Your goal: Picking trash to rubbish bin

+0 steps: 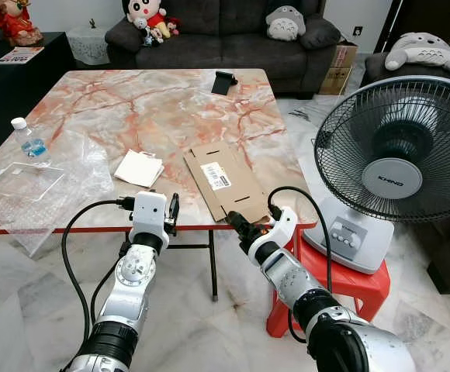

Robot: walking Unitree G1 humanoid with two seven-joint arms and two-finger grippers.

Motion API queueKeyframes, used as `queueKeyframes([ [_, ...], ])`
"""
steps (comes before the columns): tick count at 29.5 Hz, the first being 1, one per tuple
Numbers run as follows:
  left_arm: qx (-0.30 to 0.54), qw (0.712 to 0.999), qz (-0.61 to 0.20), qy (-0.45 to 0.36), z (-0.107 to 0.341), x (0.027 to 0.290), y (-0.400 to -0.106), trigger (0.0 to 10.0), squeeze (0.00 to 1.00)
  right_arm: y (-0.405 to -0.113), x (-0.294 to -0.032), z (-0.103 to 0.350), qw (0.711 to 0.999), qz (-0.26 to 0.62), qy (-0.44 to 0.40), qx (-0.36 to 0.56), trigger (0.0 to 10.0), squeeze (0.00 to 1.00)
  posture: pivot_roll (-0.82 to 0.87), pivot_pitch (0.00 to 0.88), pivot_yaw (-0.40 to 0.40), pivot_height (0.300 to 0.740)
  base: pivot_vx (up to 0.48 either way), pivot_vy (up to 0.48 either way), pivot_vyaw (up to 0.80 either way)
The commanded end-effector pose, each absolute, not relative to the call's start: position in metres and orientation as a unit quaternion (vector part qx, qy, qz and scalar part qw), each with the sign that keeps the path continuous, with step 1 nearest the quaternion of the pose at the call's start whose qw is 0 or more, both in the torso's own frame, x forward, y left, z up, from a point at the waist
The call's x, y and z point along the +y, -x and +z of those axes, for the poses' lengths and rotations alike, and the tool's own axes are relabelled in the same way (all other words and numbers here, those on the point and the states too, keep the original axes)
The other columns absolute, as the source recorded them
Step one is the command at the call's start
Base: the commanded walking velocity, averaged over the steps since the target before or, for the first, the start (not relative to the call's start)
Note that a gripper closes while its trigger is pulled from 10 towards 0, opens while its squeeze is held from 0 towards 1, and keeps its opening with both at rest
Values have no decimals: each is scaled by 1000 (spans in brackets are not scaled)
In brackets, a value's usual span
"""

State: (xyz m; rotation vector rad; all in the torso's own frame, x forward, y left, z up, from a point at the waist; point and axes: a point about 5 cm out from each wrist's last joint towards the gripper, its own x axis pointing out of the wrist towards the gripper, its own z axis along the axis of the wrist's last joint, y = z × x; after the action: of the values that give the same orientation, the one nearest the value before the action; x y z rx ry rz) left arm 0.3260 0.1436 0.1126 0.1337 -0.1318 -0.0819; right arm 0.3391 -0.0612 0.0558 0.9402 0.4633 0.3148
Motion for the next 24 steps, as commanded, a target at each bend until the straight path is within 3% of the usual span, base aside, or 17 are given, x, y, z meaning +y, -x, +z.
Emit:
queueKeyframes([
  [1, -65, 995, -43, -68, 114, 145, -325, 10000, 0, -329, 6, 74, 820, 214, -475, 236, 0, 0, 112, 0, 3, 740, 0, 0, 0],
  [24, -64, 995, -44, -68, 114, 145, -326, 10000, 0, -330, 5, 73, 821, 210, -475, 235, 0, 0, 110, 0, 4, 740, 0, 0, 0],
])
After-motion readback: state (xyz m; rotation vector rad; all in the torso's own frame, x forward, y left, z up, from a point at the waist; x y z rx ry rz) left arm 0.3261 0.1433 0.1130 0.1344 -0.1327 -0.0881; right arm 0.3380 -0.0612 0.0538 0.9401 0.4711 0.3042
